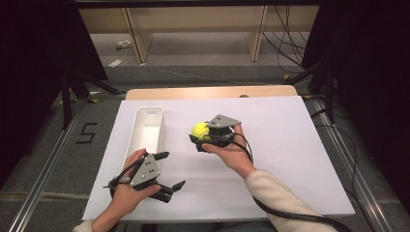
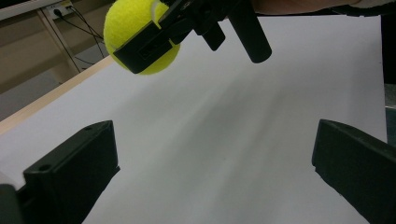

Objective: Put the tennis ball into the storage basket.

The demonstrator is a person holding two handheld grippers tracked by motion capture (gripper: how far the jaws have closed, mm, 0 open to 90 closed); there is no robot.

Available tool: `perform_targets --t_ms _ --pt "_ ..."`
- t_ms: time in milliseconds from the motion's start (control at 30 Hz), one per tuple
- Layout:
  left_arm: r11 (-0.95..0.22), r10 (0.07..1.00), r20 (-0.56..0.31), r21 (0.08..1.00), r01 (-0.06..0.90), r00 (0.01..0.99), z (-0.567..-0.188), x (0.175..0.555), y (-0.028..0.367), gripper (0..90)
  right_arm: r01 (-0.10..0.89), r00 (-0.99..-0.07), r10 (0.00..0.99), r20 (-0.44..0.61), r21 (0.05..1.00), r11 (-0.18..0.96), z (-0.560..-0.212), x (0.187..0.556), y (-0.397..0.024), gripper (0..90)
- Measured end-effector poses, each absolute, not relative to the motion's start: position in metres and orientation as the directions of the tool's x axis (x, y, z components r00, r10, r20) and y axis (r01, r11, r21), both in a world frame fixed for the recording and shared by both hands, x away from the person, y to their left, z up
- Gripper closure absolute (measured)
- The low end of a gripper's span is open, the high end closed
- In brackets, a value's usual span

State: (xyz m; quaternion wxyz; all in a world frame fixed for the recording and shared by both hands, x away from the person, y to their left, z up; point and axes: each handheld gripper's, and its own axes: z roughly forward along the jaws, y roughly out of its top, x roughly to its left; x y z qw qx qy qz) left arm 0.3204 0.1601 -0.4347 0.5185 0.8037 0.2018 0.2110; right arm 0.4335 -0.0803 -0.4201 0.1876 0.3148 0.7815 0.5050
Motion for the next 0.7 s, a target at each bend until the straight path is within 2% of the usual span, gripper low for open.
perform_targets --t_ms 700 --pt "-0.380 0.543 0.128 0.919 0.107 0.830 -0.4348 0.3205 0.1604 0.0 0.304 -0.739 0.673 0.025 0.904 0.301 -0.4231 0.4333 -0.0725 26.5"
